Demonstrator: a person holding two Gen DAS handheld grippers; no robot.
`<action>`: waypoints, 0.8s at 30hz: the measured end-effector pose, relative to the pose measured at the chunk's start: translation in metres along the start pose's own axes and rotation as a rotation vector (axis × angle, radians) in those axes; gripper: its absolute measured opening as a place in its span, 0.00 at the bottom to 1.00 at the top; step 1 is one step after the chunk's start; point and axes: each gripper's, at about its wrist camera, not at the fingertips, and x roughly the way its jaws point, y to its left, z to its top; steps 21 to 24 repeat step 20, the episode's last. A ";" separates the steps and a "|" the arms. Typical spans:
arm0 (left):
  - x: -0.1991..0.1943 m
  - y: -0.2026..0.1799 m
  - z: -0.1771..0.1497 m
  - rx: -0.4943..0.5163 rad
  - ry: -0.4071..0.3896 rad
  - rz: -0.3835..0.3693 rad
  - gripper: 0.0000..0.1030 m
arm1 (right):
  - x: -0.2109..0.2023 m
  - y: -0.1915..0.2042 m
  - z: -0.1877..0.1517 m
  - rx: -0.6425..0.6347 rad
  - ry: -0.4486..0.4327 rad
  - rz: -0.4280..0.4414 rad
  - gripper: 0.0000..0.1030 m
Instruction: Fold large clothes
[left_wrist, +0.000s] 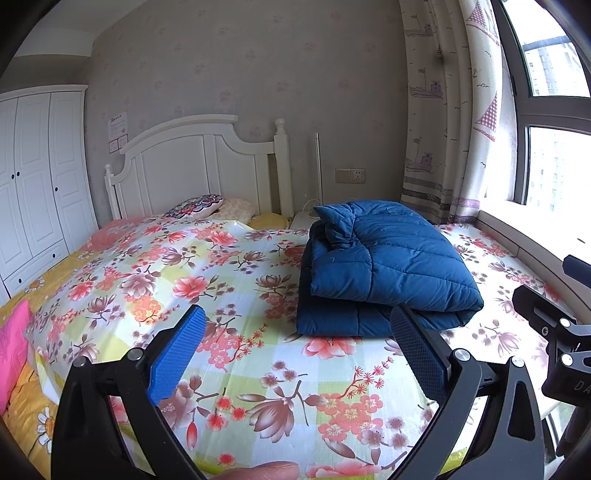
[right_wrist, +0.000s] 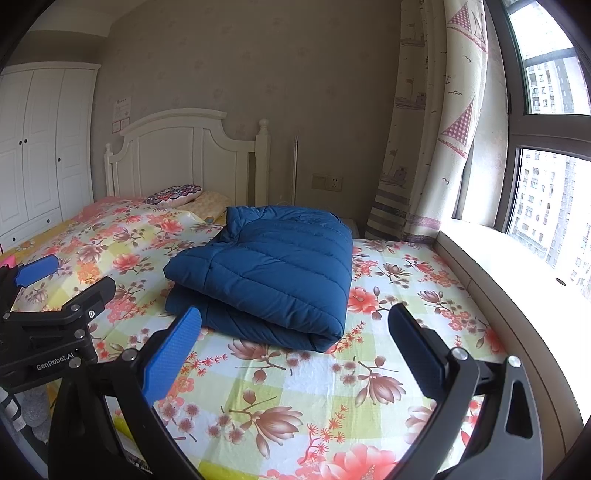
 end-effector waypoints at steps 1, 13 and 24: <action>0.000 0.001 0.000 0.000 -0.001 0.004 0.95 | 0.000 0.000 0.000 -0.001 0.001 0.001 0.98; -0.001 -0.007 -0.008 0.035 -0.013 -0.052 0.95 | 0.010 0.001 -0.007 -0.010 0.024 0.015 0.98; 0.066 0.009 -0.024 0.045 0.270 -0.119 0.95 | 0.040 -0.009 -0.024 -0.002 0.119 0.031 0.98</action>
